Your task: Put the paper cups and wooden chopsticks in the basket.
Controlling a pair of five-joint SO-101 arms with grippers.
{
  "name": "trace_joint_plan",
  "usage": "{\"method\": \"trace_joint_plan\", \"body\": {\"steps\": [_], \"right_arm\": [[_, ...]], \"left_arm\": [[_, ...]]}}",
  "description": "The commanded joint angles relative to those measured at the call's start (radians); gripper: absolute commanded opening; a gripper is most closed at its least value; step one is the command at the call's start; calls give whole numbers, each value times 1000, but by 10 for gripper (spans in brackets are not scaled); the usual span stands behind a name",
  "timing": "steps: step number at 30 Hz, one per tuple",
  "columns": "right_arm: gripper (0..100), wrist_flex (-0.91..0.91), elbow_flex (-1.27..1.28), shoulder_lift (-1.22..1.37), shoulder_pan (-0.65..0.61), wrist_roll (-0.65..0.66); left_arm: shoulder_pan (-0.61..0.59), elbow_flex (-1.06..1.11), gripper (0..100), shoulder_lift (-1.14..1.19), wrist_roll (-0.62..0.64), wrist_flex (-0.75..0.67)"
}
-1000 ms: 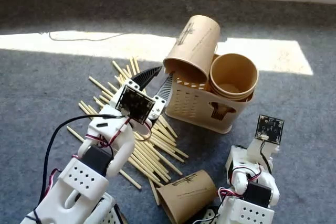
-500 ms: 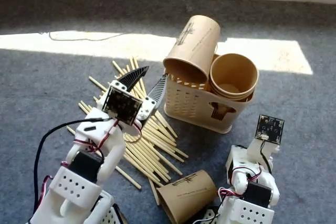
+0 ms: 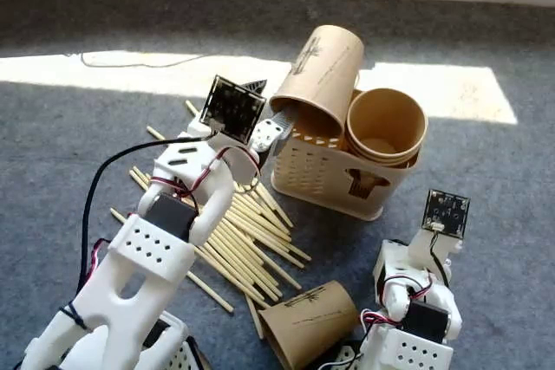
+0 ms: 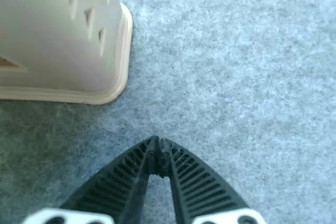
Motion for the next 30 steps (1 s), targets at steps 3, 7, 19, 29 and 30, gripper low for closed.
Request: {"method": "trace_joint_plan", "body": {"steps": [3,7,19,29,30], "right_arm": [[19,-27,108,-7,8,-5],[19,-27,108,-7,8,-5],[19,-27,108,-7,8,-5],[19,-27,108,-7,8,-5],[19,-27,108,-7,8,-5]], "left_arm": [[10,-62,65,-24,9,-23],[31,-54,16,-139,8,40],[147,-162,6,-360,12,293],[213,-387,6,-274,63,537],[226,-423,6,-239,63,565]]}}
